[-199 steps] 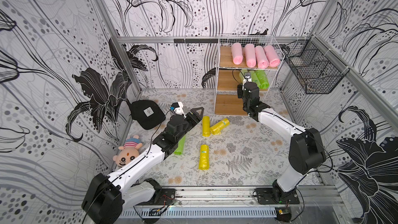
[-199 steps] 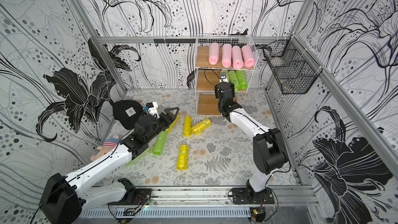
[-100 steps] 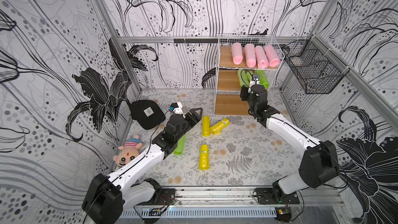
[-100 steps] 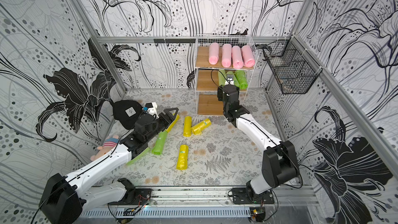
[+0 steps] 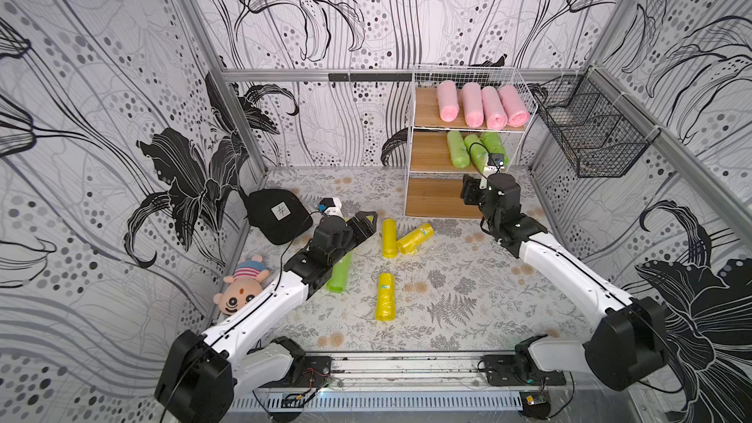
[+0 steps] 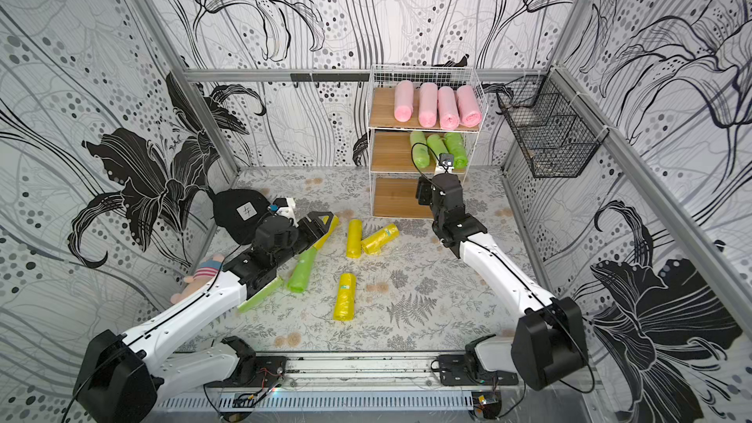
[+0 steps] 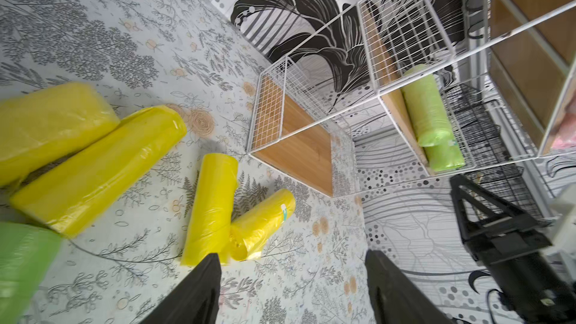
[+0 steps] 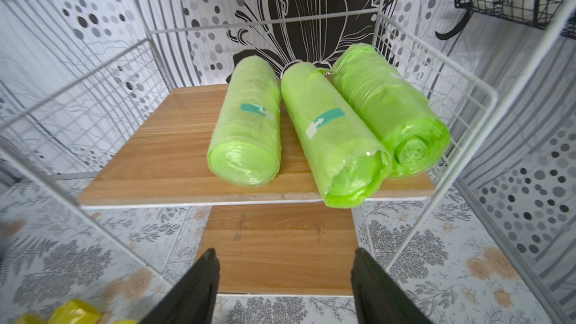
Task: Sort the rolls of trash bags by color and place them on the shelf
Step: Place the roll of trash bags on the shelf, then pick up the roll of trash bags from the center of the board.
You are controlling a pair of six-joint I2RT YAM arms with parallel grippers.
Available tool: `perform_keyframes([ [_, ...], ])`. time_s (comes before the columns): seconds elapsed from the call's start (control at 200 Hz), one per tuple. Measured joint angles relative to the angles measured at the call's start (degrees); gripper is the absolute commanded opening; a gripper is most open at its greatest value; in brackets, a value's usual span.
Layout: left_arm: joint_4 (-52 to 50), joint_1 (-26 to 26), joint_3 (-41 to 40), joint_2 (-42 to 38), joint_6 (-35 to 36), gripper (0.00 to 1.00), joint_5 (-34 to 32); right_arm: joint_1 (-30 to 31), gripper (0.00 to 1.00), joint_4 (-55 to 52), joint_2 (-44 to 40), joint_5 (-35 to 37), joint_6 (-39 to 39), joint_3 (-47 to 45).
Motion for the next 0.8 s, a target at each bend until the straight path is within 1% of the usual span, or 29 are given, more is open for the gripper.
perform_keyframes([
  [0.09,-5.7,0.7,1.0,0.3,3.3,0.76,-0.1,0.0,0.69,-3.1,-3.4,-4.0,1.0,-0.7],
  [0.2,-13.6,1.7,2.9,0.4,7.2,0.76,-2.4,0.4,0.69,-8.5,-7.0,-9.7,1.5,-1.5],
  [0.37,-23.3,2.2,3.4,1.3,10.9,0.75,-7.3,4.3,0.70,-14.7,-10.7,-16.7,2.6,-5.6],
  [0.446,-27.0,2.3,4.7,4.7,12.7,0.78,-8.6,5.0,0.69,-15.6,-11.2,-19.8,4.0,-8.8],
  [0.551,-31.7,2.8,8.7,12.3,16.5,0.80,-8.8,5.0,0.69,-16.2,-10.5,-23.2,5.7,-12.0],
  [0.676,-34.2,4.9,11.4,19.1,21.0,0.80,-8.5,5.0,0.70,-16.1,-8.6,-25.7,6.2,-12.4],
  [0.801,-36.4,7.2,12.9,23.0,24.7,0.80,-8.3,5.0,0.69,-15.3,-8.2,-27.1,6.4,-12.4],
])
